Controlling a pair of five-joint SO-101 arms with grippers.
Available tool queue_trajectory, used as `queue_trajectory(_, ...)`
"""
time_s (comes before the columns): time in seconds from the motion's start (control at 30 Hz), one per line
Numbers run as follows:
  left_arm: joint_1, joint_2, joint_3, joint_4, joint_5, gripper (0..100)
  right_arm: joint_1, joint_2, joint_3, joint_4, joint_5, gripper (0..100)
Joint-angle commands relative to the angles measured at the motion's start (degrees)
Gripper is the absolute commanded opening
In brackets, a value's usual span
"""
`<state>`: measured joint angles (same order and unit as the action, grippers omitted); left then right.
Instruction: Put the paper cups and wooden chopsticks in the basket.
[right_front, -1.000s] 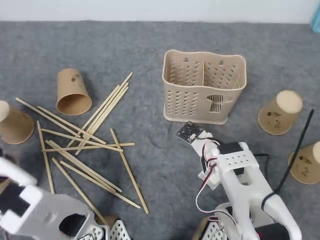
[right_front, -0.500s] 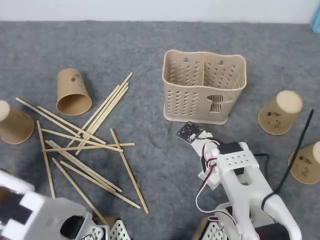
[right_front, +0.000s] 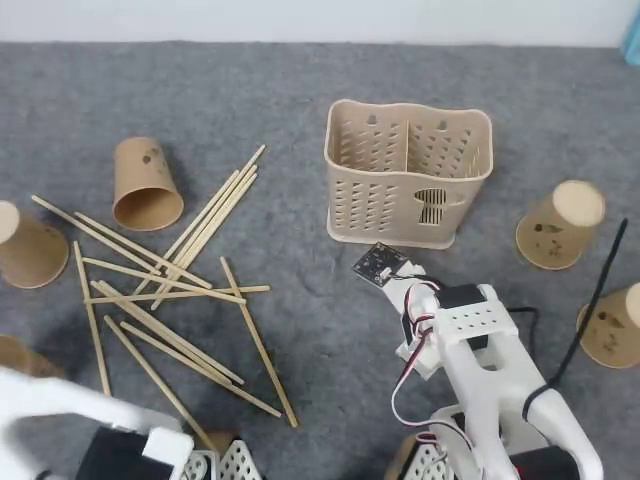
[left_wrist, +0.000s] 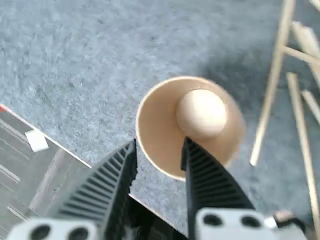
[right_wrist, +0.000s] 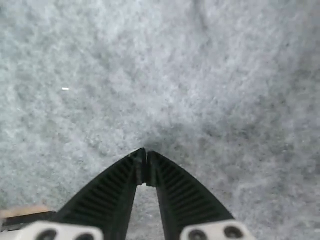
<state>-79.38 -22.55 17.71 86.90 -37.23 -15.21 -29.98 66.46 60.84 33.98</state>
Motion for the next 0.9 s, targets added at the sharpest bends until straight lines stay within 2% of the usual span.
queue_trajectory(0.0, -3.52, -2.46, 6.64, -10.11, 1.49, 14, 0.84, -2.15, -0.18, -0.75, -0.35, 2.0)
queue_trajectory(0.23, -3.96, -2.37, 17.01, -18.81, 1.49, 14, 0.84, -2.15, -0.18, -0.92, -0.26, 2.0)
queue_trajectory(0.43, 0.62, -2.73, 27.03, -26.46, 1.58, 14, 0.84, -2.15, -0.18, -0.57, -0.26, 2.0)
queue_trajectory(0.53, 2.37, -2.81, 30.73, -29.45, 4.92, 13, 0.84, -2.15, -0.18, -0.57, -0.35, 2.0)
queue_trajectory(0.7, 5.01, -2.9, 29.23, -29.27, 10.81, 1, 0.84, -2.15, -0.18, -0.57, -0.62, 2.0)
queue_trajectory(0.87, 6.15, -2.9, 22.29, -21.36, 12.92, 1, 0.92, -2.15, -0.18, -0.57, -0.7, 2.0)
